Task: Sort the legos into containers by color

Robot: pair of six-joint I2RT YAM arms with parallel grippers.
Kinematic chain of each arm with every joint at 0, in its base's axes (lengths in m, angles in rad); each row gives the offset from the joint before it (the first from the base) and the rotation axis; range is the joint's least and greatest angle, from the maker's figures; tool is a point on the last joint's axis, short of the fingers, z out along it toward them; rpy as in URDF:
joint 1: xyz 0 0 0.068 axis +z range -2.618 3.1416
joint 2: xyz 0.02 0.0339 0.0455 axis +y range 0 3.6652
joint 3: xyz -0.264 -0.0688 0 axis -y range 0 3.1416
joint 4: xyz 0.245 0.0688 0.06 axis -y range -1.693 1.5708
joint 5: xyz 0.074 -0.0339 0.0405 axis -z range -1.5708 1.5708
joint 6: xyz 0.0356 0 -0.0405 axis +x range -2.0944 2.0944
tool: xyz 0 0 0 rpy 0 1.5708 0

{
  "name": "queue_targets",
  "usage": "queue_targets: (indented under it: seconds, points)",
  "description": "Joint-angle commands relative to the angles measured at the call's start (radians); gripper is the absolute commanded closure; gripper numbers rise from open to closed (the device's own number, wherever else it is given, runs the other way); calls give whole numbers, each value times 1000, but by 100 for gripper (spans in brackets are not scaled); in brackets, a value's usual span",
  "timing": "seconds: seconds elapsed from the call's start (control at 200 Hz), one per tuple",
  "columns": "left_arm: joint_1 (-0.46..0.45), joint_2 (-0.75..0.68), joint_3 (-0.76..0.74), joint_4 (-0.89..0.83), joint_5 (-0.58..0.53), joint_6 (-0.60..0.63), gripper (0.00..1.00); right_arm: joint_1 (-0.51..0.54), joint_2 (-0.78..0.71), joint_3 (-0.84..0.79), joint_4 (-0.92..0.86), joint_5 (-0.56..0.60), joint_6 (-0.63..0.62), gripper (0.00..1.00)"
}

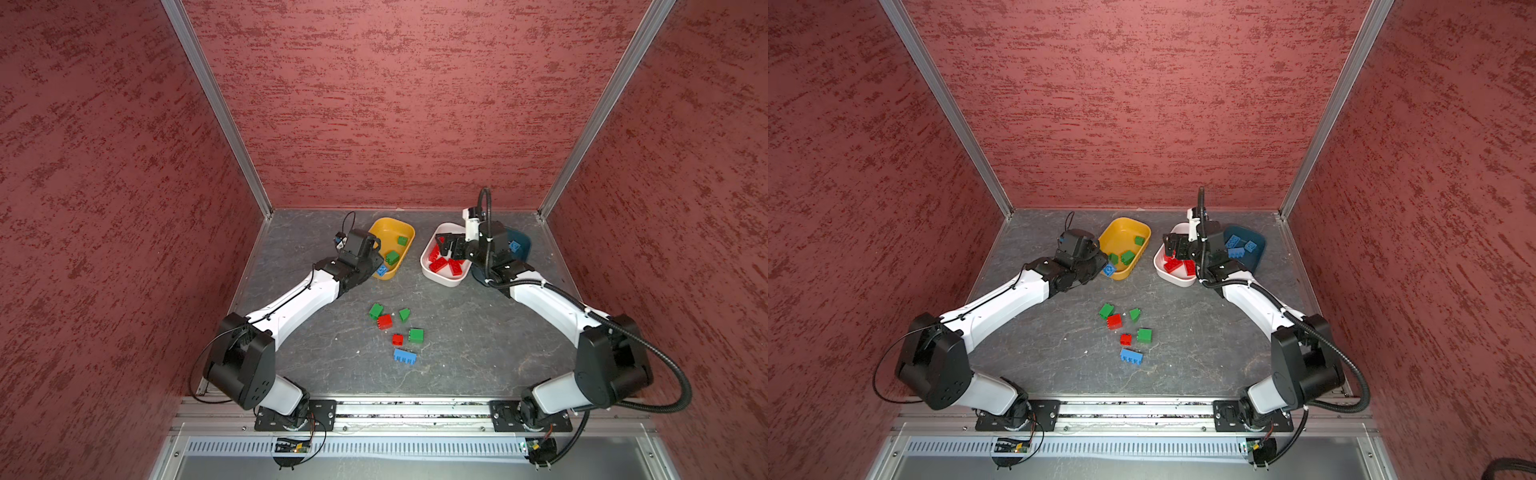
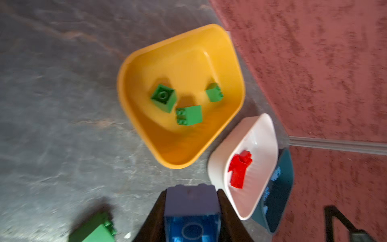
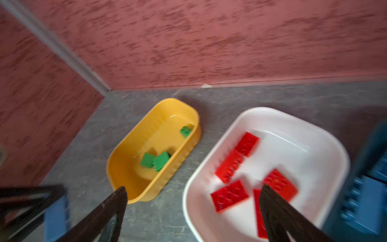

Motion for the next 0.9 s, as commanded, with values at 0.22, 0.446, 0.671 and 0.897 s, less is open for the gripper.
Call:
queue_targets:
  seconds: [0.22,0.446,0.671,0.897]
  points:
    - [-16,122,153,125,159,95,78,101,124,54,173,-374,-15,6]
    - [-31,145,162,117,172,66,78,112,220,95,249,-377,29,30]
    - [-42,145,152,129,158,49,78,111,272,105,385,-338,121,52]
    - [-51,153,173,87,142,61,78,112,225,45,442,-313,111,75]
